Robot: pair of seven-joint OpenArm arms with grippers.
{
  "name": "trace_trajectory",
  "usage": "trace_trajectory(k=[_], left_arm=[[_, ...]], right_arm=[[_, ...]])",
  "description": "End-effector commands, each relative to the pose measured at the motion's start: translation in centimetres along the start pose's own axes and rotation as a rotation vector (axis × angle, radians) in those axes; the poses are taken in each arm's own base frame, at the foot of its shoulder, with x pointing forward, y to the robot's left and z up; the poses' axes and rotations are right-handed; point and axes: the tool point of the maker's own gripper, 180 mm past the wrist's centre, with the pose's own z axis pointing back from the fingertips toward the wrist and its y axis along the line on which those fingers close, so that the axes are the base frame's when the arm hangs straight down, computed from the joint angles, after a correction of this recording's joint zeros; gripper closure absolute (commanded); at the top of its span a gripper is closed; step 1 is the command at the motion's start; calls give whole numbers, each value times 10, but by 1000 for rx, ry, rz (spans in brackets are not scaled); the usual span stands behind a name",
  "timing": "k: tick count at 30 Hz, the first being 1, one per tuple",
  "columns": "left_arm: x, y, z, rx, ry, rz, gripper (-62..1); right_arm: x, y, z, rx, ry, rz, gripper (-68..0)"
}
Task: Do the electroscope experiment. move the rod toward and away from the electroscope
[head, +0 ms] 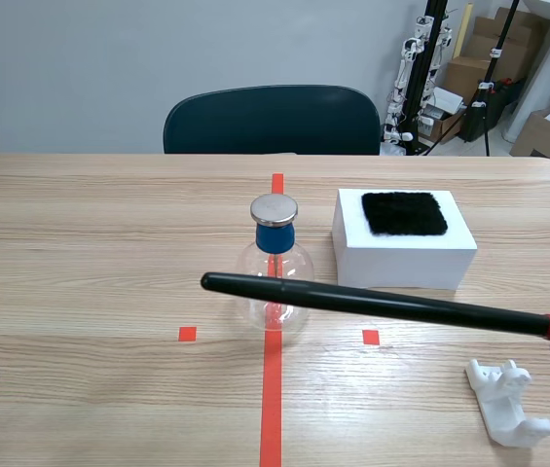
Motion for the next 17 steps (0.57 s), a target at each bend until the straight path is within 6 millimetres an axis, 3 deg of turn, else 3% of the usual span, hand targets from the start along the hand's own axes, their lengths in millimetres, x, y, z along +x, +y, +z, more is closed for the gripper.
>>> trace_trajectory(k=[1, 17], left_arm=[[6, 4, -1, 6, -26, -9, -623], [6, 4, -1, 6, -26, -9, -623]], right_arm=[[2, -6, -2, -24, -17, 8, 0], [-8, -7, -2, -24, 40, 7, 0]])
